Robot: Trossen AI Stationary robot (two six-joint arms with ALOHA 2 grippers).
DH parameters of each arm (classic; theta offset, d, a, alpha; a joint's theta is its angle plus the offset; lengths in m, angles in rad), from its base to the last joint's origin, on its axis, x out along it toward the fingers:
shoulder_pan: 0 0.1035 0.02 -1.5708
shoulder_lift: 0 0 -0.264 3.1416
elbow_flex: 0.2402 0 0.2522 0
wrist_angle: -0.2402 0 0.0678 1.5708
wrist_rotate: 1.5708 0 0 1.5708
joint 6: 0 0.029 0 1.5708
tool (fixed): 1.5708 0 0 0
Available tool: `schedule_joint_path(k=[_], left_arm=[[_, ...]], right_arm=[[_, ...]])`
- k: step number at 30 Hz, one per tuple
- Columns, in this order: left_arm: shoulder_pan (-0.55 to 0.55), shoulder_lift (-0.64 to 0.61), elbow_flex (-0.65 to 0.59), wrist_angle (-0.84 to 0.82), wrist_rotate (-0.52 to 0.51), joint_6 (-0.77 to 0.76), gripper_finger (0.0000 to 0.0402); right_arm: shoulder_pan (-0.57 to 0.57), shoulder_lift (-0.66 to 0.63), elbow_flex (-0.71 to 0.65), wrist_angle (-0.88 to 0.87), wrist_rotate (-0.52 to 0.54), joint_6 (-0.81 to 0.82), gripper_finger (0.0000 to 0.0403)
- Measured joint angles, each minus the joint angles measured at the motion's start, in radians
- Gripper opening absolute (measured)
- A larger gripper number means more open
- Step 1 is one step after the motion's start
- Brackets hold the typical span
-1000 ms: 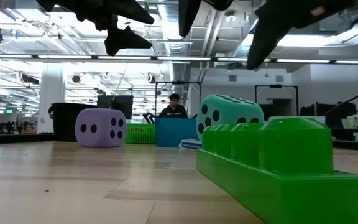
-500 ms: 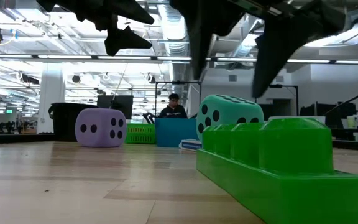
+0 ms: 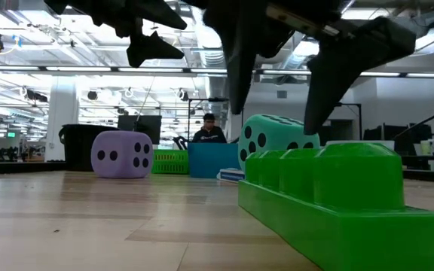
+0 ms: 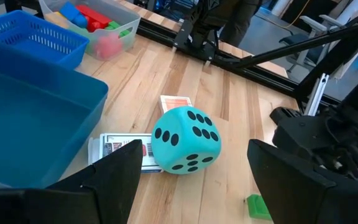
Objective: Pick & Place Toys
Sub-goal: Put the large green game piece into the transparent bin
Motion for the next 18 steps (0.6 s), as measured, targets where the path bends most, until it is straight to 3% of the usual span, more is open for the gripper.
schedule_joint_path(k=[10,18], left_arm=[[0.0,0.0,0.0,-0.026,0.0,0.0,0.0285],[0.0,0.0,-0.001,-0.049,0.0,0.001,0.0285]], right_arm=[[-0.007,0.109,-0.009,0.204,-0.12,0.02,0.0276],[0.0,0.113,-0.009,0.202,-0.136,0.045,0.0275]])
